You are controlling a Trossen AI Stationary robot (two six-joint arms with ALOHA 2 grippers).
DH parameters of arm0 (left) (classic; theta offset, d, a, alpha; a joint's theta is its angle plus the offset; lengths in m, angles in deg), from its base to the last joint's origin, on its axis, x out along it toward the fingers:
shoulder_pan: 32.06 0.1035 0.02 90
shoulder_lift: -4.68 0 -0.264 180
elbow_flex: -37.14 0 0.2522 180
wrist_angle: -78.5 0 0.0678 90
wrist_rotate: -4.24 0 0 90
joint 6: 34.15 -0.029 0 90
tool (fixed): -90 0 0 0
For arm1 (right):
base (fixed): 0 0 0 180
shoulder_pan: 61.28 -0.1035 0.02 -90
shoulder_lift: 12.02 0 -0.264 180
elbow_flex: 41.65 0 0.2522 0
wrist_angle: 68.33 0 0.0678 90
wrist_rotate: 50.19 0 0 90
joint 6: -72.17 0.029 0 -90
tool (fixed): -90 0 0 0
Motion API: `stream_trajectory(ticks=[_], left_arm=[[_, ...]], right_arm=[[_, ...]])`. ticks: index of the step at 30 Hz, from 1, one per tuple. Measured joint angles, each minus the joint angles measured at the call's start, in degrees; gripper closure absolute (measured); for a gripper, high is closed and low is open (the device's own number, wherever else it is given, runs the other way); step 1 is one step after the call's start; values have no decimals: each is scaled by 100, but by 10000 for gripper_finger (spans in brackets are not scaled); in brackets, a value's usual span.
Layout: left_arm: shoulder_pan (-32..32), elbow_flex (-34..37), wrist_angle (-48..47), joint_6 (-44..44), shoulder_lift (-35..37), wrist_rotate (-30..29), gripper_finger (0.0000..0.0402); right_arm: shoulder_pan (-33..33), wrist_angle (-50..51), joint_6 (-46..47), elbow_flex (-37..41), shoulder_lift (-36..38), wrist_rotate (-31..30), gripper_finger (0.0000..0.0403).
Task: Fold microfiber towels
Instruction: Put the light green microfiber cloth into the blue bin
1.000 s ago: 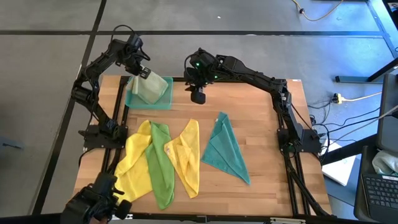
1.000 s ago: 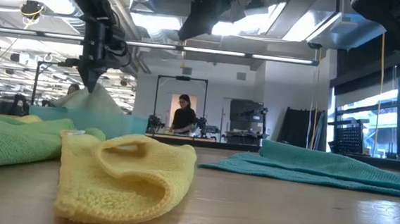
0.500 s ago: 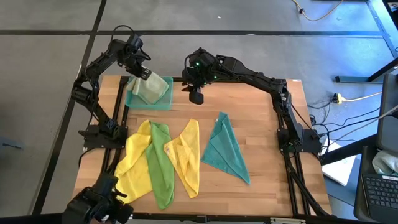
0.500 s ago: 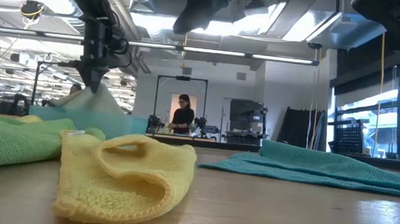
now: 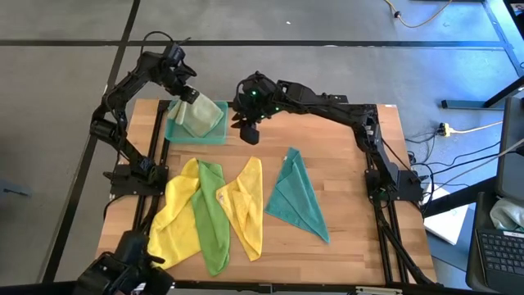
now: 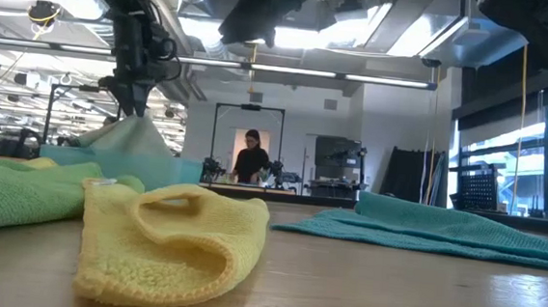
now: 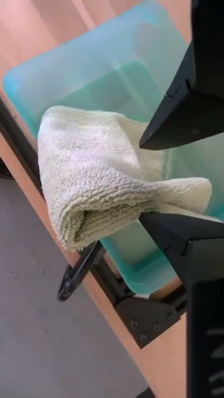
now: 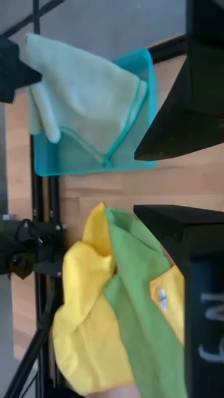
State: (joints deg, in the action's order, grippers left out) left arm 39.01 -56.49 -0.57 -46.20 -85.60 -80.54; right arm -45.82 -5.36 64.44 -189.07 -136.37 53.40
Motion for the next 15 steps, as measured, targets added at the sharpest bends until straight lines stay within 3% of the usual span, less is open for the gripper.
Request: stream_trajectory(ticks=[6, 15], left_arm=[[0, 0, -183, -486, 24, 334, 214], [-2, -2, 226, -642, 487, 332, 183]], right_arm=[[-99, -18, -3, 0, -3, 2, 276], [-122, -74, 301, 0, -3, 3, 276]])
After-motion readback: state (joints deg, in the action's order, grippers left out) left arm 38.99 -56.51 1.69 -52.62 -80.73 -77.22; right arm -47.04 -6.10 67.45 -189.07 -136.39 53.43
